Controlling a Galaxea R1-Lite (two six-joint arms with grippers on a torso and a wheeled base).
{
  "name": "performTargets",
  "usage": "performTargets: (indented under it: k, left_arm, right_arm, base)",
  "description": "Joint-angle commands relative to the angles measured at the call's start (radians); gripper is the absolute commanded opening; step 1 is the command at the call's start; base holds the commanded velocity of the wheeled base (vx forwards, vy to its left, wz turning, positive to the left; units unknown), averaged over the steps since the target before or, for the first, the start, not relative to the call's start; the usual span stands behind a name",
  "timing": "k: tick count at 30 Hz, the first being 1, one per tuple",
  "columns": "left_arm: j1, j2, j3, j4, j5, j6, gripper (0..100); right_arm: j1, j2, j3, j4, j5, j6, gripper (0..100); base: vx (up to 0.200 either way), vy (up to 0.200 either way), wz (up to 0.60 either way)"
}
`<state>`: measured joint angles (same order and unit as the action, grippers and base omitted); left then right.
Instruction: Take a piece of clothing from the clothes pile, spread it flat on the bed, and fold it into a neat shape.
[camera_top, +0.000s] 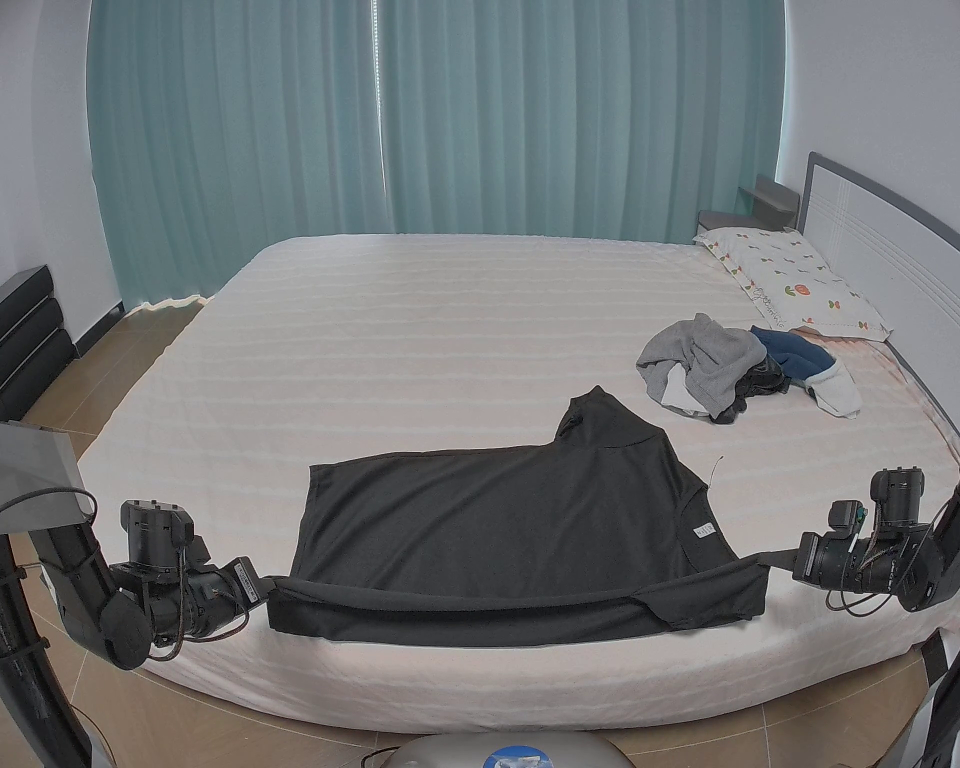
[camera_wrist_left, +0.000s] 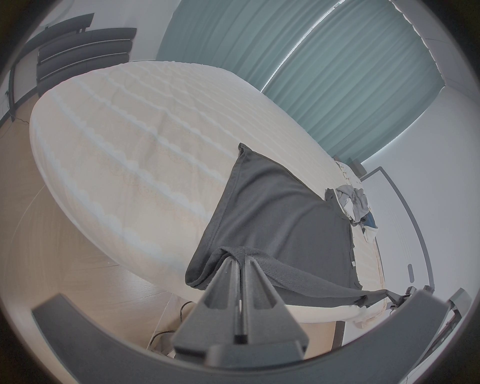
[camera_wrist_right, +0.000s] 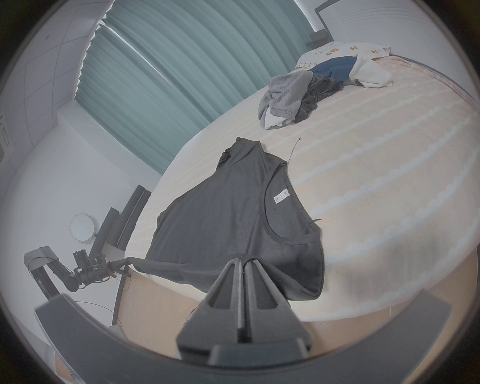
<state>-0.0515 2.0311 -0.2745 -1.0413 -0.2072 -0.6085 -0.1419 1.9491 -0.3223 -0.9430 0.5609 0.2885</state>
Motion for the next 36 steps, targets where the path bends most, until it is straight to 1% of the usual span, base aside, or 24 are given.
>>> performTargets:
  k: [1, 4, 8, 12, 15, 19, 22, 33, 36]
  left_arm:
    - [-0.001, -0.054, 0.006, 0.058, 0.0, 0.012, 0]
    - [-0.004, -0.046, -0.002, 0.081, 0.002, 0.015, 0]
    - [-0.004, -0.032, -0.028, 0.075, 0.005, 0.007, 0]
    - [-0.002, 0.021, -0.069, 0.073, 0.006, -0.01, 0]
    - [-0.002, 0.069, -0.118, 0.073, 0.006, -0.068, 0]
    - [-0.002, 0.097, -0.16, 0.073, 0.022, -0.114, 0]
    - [-0.004, 0.136, -0.187, 0.067, 0.046, -0.116, 0]
    - [-0.005, 0.218, -0.272, 0.05, 0.051, -0.117, 0]
    - [-0.005, 0.241, -0.298, 0.05, 0.052, -0.117, 0]
  right_arm:
    - [0.018, -0.039, 0.031, -0.002, 0.011, -0.002, 0]
    - [0.018, -0.039, 0.023, -0.003, 0.013, 0.004, 0]
    - [0.013, -0.027, 0.005, -0.003, 0.011, 0.009, 0]
    - [0.015, 0.019, -0.037, -0.003, 0.011, 0.011, 0]
    - [0.018, 0.065, -0.095, -0.003, 0.007, 0.012, 0]
    - [0.015, 0.1, -0.144, -0.003, 0.002, 0.032, 0]
    - [0.013, 0.136, -0.172, -0.003, 0.004, 0.041, 0]
    - [0.012, 0.248, -0.259, -0.008, 0.01, 0.07, 0]
    - [0.01, 0.281, -0.276, -0.034, 0.01, 0.09, 0]
  base:
    - [0.0, 0.0, 0.0]
    - [0.0, 0.0, 0.0]
    - [0.0, 0.0, 0.0]
    - [0.0, 0.0, 0.0]
    - [0.0, 0.0, 0.0]
    - [0.0, 0.0, 0.0]
    - [0.0, 0.0, 0.0]
    - [0.0, 0.0, 0.0]
    - [0.0, 0.0, 0.0]
